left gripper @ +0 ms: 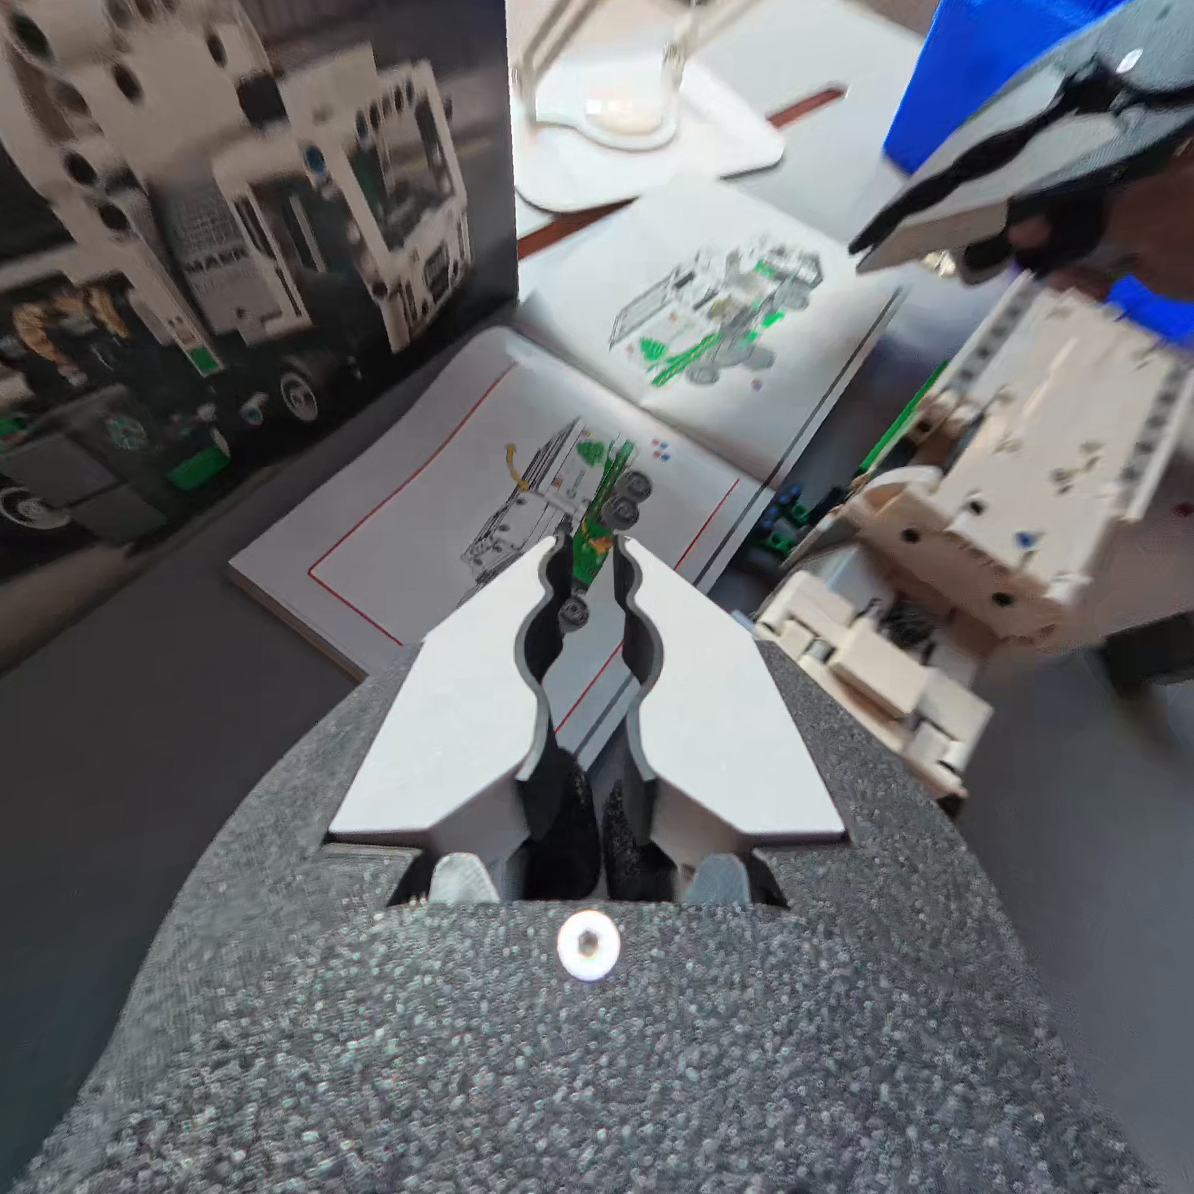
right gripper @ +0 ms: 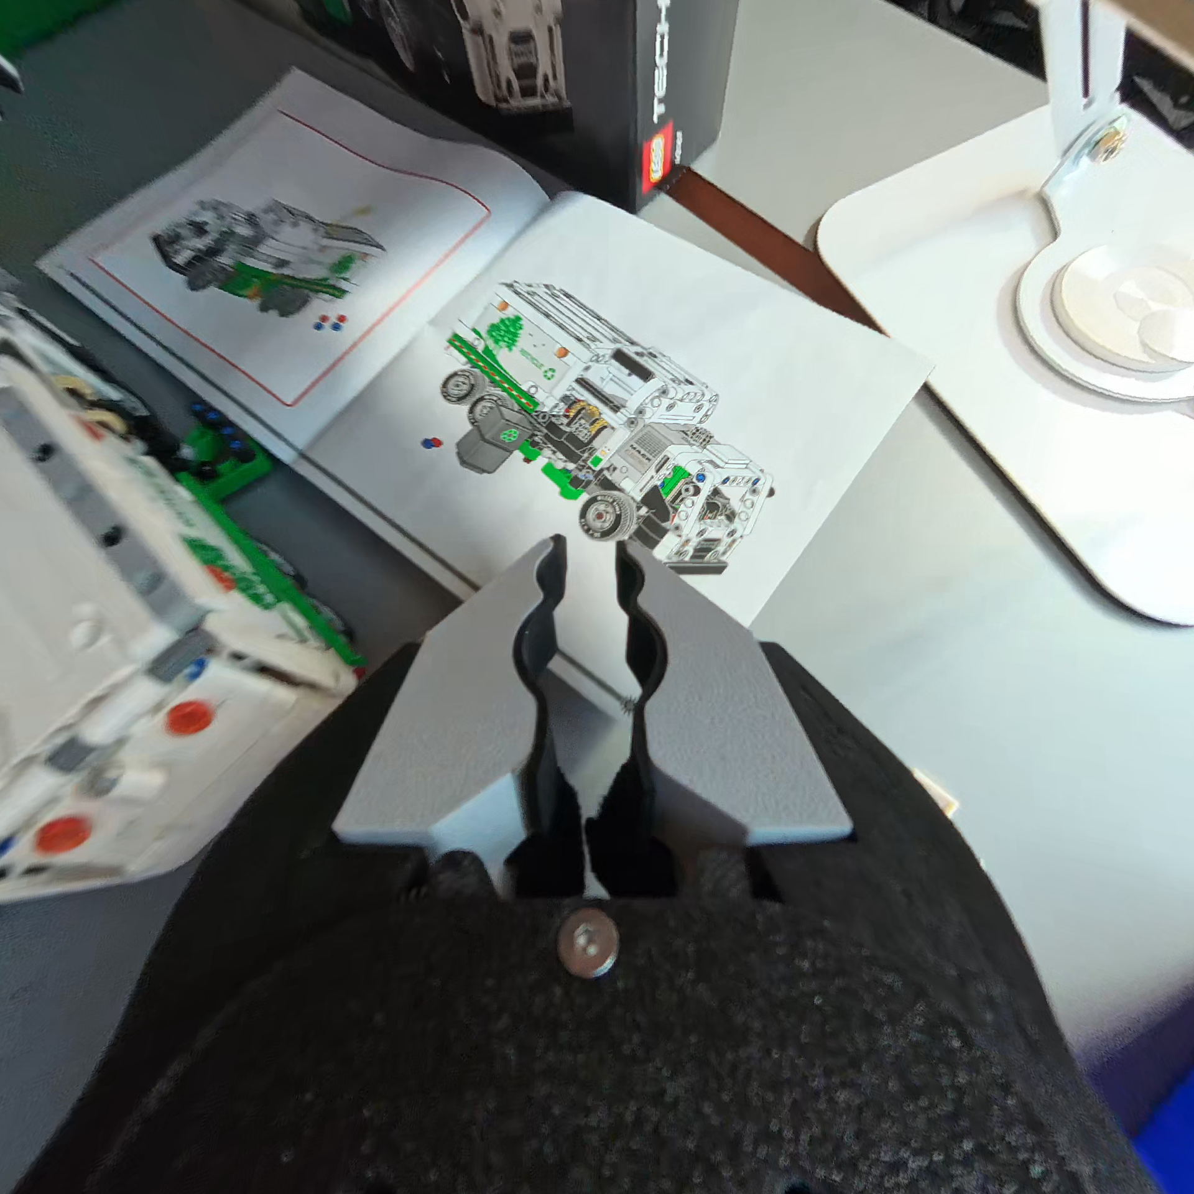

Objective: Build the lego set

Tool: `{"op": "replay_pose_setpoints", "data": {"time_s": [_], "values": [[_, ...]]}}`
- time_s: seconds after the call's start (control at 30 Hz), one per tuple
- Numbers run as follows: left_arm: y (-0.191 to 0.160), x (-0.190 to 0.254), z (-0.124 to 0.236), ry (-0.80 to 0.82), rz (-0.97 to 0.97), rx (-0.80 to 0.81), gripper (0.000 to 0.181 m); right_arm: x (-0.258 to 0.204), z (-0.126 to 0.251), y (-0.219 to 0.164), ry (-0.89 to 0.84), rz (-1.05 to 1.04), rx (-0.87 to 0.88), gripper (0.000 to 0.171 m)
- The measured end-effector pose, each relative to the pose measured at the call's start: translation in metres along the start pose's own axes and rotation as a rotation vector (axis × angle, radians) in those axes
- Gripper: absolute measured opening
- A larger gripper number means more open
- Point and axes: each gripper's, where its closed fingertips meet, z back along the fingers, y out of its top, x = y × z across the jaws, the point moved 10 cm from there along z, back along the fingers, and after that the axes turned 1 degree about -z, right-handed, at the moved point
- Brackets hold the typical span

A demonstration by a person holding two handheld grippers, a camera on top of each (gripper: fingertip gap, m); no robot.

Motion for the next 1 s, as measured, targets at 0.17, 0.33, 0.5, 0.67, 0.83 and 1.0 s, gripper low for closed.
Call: {"op": "replay_pose_setpoints", "data": {"time_s": [0.17, 0.33, 0.5, 0.67, 0.83, 1.0], "values": [[0.003, 0.02, 0.043, 0.051, 0.068, 0.239, 0.017, -0.012, 0.05, -0.021, 0.048, -0.074, 0.173, 0.021], [-0.022, 0.025, 0.05, 0.142, 0.113, 0.356, 0.022, -0.018, 0.068, -0.04, -0.006, -0.074, 0.333, 0.025], [-0.029, 0.017, 0.058, 0.263, -0.03, 0.272, 0.021, -0.016, 0.062, -0.044, -0.012, -0.056, 0.297, 0.025], [-0.039, 0.0, 0.061, 0.192, 0.11, 0.291, 0.021, -0.018, 0.053, -0.047, 0.061, -0.111, 0.247, 0.024], [-0.039, -0.002, 0.063, 0.17, 0.154, 0.325, 0.021, -0.015, 0.053, -0.05, 0.029, -0.084, 0.207, 0.023], [-0.04, 0.0, 0.056, 0.167, 0.141, 0.288, 0.021, -0.014, 0.051, -0.052, 0.038, -0.099, 0.196, 0.023]]}}
